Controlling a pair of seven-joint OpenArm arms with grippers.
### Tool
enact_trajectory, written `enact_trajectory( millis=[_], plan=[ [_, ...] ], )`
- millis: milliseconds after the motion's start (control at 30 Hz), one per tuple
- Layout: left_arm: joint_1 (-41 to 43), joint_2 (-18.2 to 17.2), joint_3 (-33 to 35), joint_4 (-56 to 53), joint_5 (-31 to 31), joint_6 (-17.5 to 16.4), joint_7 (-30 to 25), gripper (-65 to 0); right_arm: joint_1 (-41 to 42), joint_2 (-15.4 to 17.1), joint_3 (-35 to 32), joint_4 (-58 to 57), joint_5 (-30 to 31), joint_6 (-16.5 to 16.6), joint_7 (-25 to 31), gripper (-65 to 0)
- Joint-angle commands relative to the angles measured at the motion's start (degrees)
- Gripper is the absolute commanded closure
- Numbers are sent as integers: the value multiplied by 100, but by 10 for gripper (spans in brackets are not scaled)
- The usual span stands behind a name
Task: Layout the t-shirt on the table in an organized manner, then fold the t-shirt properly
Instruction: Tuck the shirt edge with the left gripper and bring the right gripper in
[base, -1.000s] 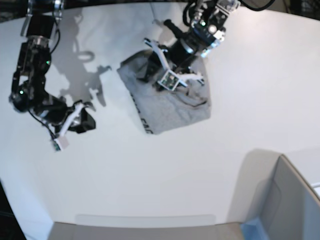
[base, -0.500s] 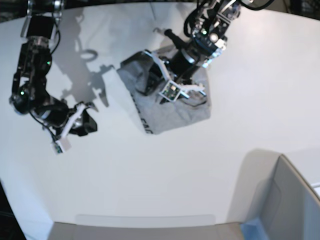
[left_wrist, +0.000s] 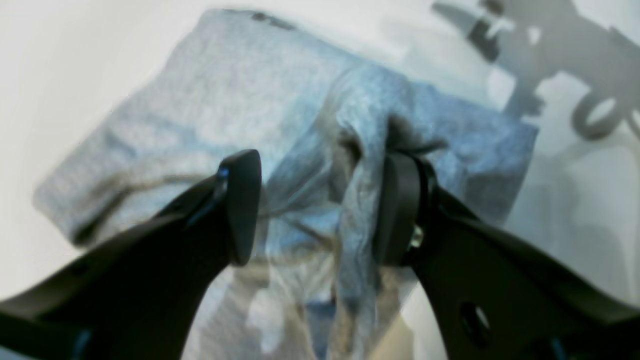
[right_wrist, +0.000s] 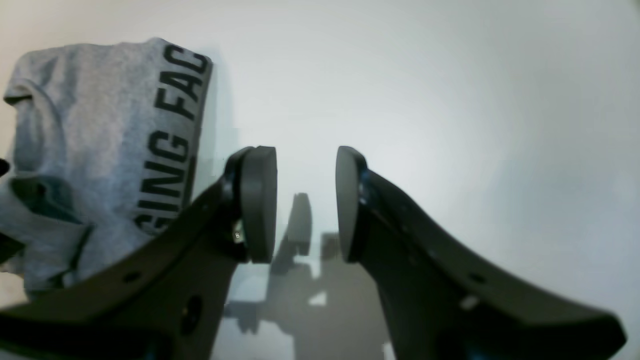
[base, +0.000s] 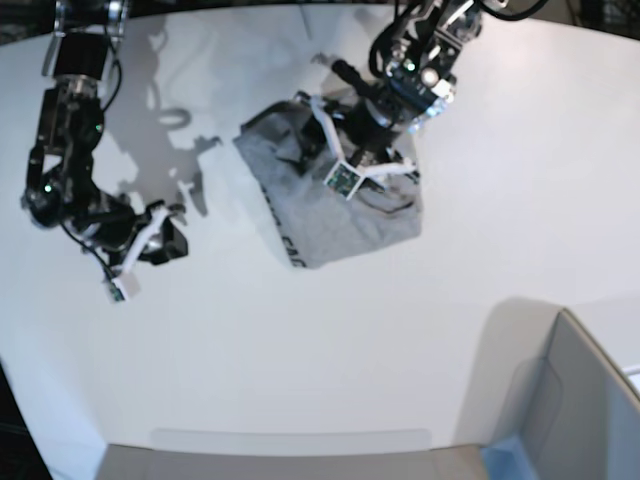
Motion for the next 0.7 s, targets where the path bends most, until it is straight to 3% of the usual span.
enact_trajectory(
  millis=[0, 300, 500, 667],
  plan=[
    [160, -5, 25, 114, 9, -7, -11, -346, 111, 77, 8, 92, 18, 45, 126, -193],
    [556, -14, -1, 114, 18, -7, 42, -350, 111, 77, -387, 110, -8, 45, 126, -193],
    [908, -128, -19, 114, 18, -7, 51, -350, 128, 68, -1258, 154, 18, 45, 153, -193],
    [908, -128, 8, 114, 18, -7, 51, -350, 260, 33, -2198, 189, 27, 45, 592, -192]
  ],
)
